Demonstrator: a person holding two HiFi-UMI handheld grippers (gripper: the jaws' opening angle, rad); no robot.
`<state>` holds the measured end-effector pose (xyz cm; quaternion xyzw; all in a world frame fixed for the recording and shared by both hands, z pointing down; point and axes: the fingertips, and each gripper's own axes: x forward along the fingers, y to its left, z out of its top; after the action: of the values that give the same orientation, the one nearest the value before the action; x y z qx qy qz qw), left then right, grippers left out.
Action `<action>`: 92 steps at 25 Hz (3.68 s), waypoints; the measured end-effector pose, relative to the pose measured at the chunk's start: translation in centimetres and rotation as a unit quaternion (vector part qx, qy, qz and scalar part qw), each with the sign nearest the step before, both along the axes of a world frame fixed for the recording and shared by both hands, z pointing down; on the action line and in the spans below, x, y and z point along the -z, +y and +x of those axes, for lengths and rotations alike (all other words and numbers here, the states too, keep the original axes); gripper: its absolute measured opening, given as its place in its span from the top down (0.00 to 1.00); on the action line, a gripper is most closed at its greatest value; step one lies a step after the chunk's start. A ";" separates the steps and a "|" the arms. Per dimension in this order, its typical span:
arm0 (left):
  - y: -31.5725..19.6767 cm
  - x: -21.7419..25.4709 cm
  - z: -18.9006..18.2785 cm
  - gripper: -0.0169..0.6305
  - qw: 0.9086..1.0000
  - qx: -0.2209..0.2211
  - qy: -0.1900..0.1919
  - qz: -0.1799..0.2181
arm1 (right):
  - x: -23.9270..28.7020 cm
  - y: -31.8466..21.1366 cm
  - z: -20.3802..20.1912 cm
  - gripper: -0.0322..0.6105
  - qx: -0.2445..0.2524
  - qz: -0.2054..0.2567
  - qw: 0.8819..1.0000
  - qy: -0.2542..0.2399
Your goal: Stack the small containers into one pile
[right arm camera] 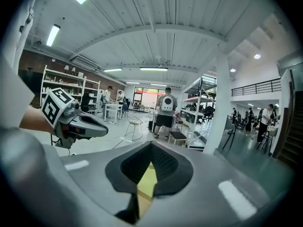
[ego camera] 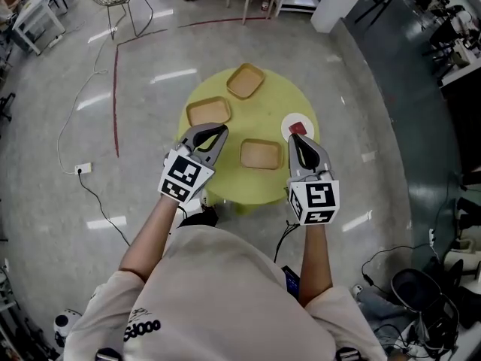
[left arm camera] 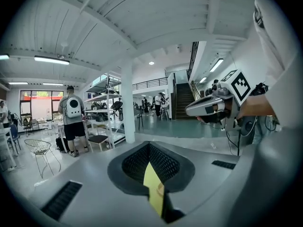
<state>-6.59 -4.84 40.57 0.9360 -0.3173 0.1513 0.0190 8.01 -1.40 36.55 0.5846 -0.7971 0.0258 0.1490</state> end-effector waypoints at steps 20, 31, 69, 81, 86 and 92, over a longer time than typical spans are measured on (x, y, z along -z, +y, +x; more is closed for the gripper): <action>-8.9 -6.2 2.3 0.91 0.995 0.002 -0.085 -0.061 | -3.8 -7.9 2.9 0.93 0.024 -0.057 0.998 -0.014; -12.7 -10.2 5.7 0.83 0.976 -0.024 -0.209 -0.053 | -6.3 -9.6 5.4 0.93 0.055 -0.088 0.994 -0.023; -19.7 -28.5 10.6 0.90 0.887 -0.094 -0.444 -0.081 | -12.7 -8.8 9.8 0.93 0.016 -0.165 0.983 -0.077; -19.4 -27.2 10.4 0.95 0.887 -0.095 -0.446 -0.067 | -12.5 -7.5 9.8 0.93 0.014 -0.162 0.983 -0.088; -18.9 -25.6 10.3 0.95 0.893 -0.098 -0.437 -0.056 | -11.7 -7.4 9.7 0.93 0.015 -0.151 0.985 -0.087; -15.9 -22.5 11.1 0.95 0.898 -0.130 -0.420 -0.029 | -10.4 -6.6 9.9 0.93 0.016 -0.136 0.987 -0.087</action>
<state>4.51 -20.72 63.03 0.8176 -0.1663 0.5405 -0.1083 17.94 -7.97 46.94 0.5413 -0.8057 0.1822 0.1571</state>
